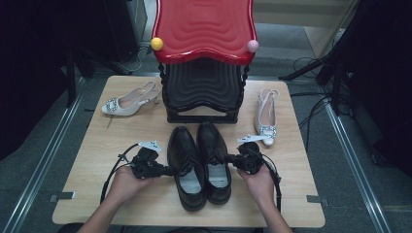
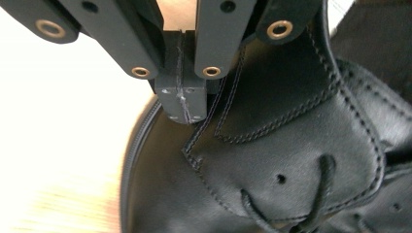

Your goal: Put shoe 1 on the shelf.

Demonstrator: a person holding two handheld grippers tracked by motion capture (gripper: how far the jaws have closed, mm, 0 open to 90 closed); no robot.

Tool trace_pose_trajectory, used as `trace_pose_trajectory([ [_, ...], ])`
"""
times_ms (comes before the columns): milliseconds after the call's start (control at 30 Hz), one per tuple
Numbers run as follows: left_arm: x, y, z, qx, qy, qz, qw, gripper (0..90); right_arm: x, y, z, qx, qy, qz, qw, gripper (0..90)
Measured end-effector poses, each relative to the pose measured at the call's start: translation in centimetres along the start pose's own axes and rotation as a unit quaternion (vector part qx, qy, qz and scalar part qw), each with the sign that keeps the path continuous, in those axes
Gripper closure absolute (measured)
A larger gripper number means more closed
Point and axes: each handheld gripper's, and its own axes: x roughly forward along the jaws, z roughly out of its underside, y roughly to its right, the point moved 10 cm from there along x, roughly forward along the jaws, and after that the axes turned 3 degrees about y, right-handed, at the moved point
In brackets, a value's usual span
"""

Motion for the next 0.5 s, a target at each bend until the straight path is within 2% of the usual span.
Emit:
trace_pose_trajectory([
  [167,0.9,1.3,-0.1,0.032,0.006,-0.014,0.9994,90.0,0.1,1.3,-0.9,-0.013,0.005,0.027,0.9995,90.0],
  [267,0.9,1.2,0.2,0.022,0.001,-0.011,0.9997,90.0,0.0,1.8,-1.0,0.005,0.008,0.012,0.9999,90.0],
  [333,0.6,1.1,0.3,0.019,0.004,-0.006,0.9998,89.8,-0.1,2.1,-1.0,0.005,0.010,0.007,0.9999,90.0],
  [400,0.2,1.1,0.4,0.026,0.001,-0.011,0.9996,84.0,-0.3,2.2,-1.0,0.008,0.012,0.000,0.9999,88.7],
  [500,-0.5,0.7,0.3,0.027,0.010,-0.027,0.9992,77.9,-1.0,2.1,-1.3,0.015,0.024,-0.015,0.9995,86.2],
])
